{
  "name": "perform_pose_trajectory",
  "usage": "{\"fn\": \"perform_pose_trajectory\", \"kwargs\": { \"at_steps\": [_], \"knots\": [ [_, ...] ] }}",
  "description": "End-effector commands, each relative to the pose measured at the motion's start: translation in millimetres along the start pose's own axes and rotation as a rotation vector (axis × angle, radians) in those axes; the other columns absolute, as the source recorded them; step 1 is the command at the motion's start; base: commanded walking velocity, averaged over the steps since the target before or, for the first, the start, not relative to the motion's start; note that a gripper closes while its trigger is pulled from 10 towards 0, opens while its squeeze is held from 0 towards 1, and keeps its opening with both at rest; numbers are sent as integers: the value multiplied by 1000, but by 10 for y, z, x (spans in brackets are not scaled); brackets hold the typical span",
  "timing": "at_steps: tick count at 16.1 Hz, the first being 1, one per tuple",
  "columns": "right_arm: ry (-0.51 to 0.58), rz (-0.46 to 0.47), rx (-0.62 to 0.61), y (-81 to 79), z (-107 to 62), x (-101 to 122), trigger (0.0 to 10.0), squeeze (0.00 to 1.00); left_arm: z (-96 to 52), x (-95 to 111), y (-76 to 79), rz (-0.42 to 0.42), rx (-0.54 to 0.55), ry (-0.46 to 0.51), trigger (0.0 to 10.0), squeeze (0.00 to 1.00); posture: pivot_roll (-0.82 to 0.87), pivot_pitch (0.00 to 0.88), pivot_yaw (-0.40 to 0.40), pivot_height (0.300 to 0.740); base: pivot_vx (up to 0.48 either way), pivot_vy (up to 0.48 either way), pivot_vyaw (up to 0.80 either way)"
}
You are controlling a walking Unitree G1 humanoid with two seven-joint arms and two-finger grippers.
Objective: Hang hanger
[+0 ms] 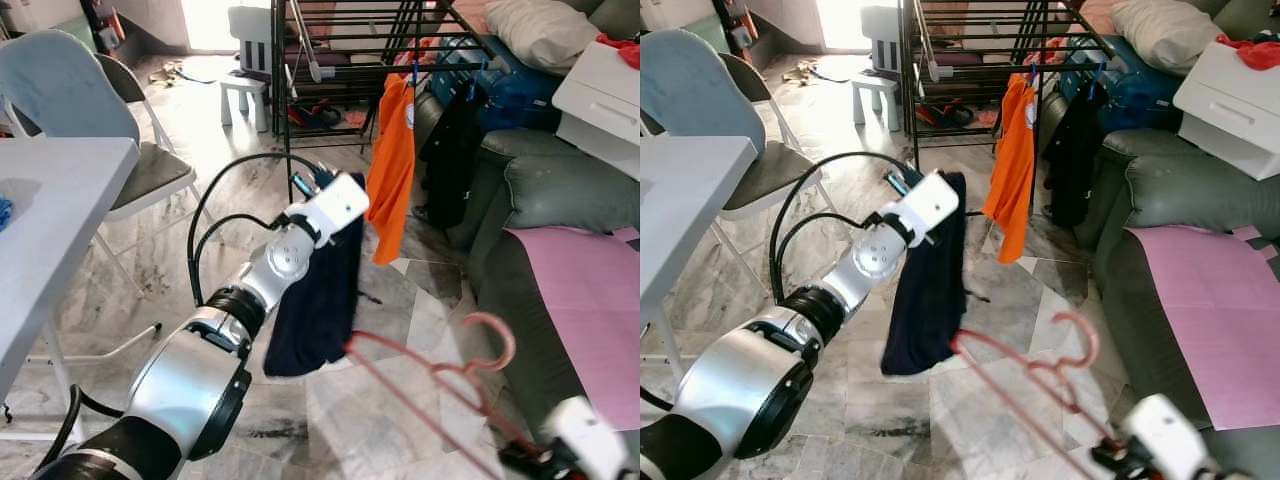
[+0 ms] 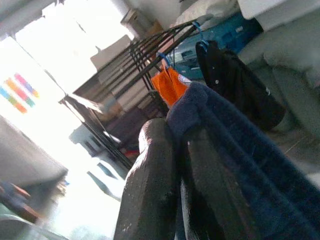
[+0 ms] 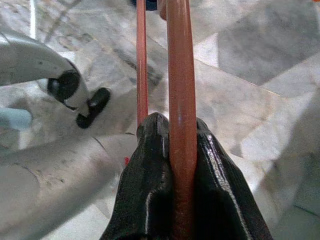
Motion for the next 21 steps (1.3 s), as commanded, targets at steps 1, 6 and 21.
{"fn": "perform_pose_trajectory", "kwargs": {
  "at_steps": [1,6,21],
  "knots": [
    [-20,-4,10,-38,37,-30,10000,0,86,199,-150,-46,34,45,10000,0,-91,0,-14,740,0,0,0],
    [4,-20,-3,-52,315,44,10000,0,152,299,-202,-273,10,45,10000,0,-85,0,-6,740,0,0,0],
    [-235,27,-101,127,582,-535,10000,0,95,672,33,-202,-128,255,10000,0,-82,0,-5,740,0,0,0]
  ]
}}
Point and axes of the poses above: a point about 5 cm out from each wrist's last joint towards the gripper, its own z axis pointing out of the wrist towards the gripper, its own x axis along the axis of the wrist's last joint, y = z × x, the point moved 6 cm from there along z, pointing out of the wrist towards the gripper, and after that the axes turned 7 degrees about z, right-handed, at the moved point
